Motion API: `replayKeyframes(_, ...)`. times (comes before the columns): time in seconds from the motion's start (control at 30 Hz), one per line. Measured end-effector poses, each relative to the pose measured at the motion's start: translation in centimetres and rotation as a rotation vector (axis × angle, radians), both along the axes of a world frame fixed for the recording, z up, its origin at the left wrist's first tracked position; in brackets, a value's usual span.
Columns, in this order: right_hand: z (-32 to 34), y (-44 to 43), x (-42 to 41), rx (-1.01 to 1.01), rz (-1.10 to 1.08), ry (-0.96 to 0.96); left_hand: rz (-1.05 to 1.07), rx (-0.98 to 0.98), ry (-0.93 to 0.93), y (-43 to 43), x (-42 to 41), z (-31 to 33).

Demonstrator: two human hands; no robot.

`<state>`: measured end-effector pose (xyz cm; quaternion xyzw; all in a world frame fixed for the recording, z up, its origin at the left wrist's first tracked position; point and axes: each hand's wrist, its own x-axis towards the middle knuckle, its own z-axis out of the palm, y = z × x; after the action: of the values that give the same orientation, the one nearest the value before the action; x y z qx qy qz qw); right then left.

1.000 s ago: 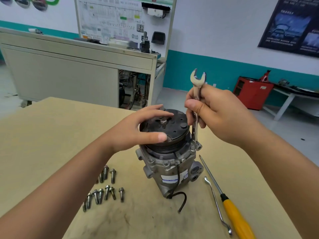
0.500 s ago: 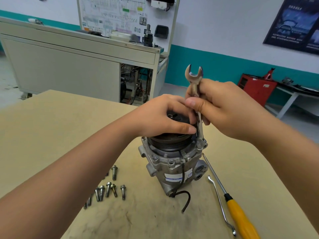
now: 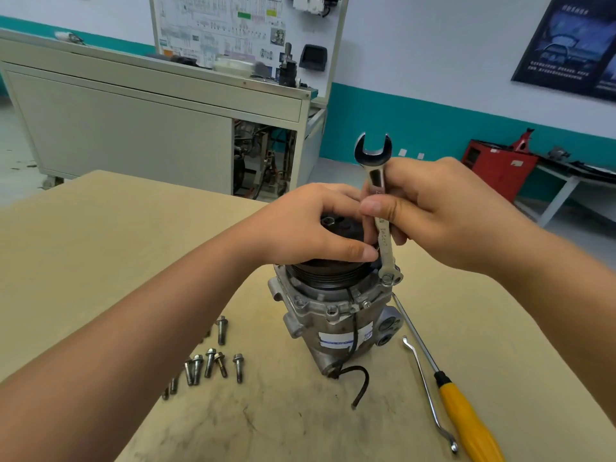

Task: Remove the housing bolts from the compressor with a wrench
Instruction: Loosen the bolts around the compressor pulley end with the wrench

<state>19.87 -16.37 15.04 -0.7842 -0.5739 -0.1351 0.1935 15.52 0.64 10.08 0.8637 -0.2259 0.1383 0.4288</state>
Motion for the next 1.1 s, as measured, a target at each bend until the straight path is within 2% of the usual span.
replayKeyframes(0.13,-0.1,0.5,-0.5,-0.013,0.014,0.006,-0.024,0.027,0.013,-0.1,-0.1,0.2)
replayKeyframes(0.27,-0.5,0.7,-0.6,0.004,0.045,0.166,-0.036,0.03,0.042,0.0,-0.2,0.4)
replayKeyframes(0.37,-0.9,0.2,-0.4,0.081,0.015,0.387,-0.082,-0.127,0.039,0.2,-0.7,0.5)
replayKeyframes(0.43,-0.8,0.1,-0.4,0.118,0.01,0.445,-0.106,-0.231,0.002,0.2,-0.9,0.6)
replayKeyframes(0.63,-0.6,0.0,-0.2,0.129,-0.007,0.411,-0.137,-0.436,-0.107,-0.7,-1.1,1.7)
replayKeyframes(0.87,0.0,-1.2,-0.2,0.109,-0.027,0.298,-0.188,-0.487,-0.155,-1.8,-0.9,2.9)
replayKeyframes(1.1,-0.9,-1.5,0.0,0.179,0.002,0.393,-0.194,-0.518,-0.132,-2.7,0.1,3.5)
